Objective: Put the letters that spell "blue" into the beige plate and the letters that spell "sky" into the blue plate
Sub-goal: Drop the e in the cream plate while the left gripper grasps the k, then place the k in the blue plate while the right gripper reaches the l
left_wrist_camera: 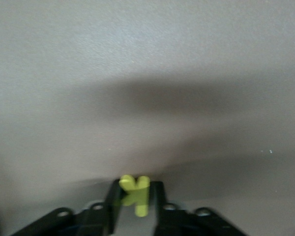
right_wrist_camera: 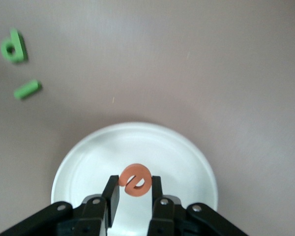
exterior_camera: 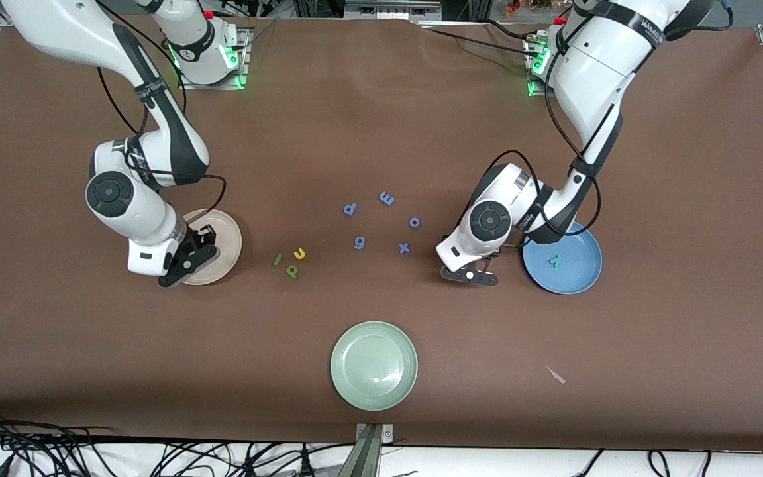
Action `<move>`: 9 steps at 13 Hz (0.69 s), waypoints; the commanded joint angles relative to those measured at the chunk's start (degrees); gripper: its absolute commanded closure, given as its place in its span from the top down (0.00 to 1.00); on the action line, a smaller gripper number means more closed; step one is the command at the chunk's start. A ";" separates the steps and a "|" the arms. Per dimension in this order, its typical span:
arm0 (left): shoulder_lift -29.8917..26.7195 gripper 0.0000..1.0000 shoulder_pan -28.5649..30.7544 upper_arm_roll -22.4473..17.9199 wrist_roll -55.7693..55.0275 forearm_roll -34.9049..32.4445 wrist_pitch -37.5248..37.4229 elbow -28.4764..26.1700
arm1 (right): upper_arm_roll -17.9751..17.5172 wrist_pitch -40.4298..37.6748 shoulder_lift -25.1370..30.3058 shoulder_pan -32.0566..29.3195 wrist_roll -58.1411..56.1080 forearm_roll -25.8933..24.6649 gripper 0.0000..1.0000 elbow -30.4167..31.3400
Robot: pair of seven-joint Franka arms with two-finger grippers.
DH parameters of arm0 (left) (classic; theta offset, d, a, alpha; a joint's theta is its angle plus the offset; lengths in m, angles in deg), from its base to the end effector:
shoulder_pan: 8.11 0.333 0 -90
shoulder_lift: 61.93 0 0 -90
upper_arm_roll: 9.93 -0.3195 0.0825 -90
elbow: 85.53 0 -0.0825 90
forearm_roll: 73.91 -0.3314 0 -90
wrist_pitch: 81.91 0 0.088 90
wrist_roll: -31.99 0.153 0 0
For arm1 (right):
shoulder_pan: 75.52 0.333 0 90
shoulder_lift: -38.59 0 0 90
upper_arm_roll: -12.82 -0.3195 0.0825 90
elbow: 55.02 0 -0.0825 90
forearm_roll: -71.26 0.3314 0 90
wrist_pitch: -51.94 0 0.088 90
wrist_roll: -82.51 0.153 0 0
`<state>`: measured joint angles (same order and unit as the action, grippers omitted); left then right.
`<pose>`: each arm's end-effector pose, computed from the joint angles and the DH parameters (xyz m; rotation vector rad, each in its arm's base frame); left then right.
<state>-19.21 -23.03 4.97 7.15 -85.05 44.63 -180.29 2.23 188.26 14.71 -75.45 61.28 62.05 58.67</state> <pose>0.5536 -0.2869 0.1680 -3.0786 0.2528 0.2445 0.5666 0.0969 0.2516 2.9401 1.0048 -0.0227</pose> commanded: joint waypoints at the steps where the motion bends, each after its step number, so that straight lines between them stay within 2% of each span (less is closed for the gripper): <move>1: -2.10 0.00 1.03 -0.75 -0.03 -0.02 -4.00 -0.42 | -0.48 3.34 2.88 -0.95 -0.05 1.30 0.65 6.45; 3: -4.39 0.00 1.55 -1.36 -0.03 -0.11 -7.60 -0.16 | -0.48 3.08 2.88 -0.87 2.58 1.12 0.68 6.36; 5: -7.55 0.00 2.25 -3.73 1.63 -5.69 -14.26 -0.15 | -1.27 2.99 2.79 -0.87 6.35 0.86 0.71 5.84; 6: -8.00 0.00 3.56 -3.74 4.51 -8.61 -16.73 -0.15 | -2.93 3.08 2.09 -0.87 8.29 0.94 0.71 4.96; 9: -8.44 0.00 8.31 -3.65 10.68 -9.25 -18.34 -0.42 | -6.98 2.82 -2.91 -0.69 16.64 0.94 0.71 -1.18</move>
<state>-26.91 -17.26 1.01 14.05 -92.78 26.95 -179.48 -2.46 191.18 15.07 -75.91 73.91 62.27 61.48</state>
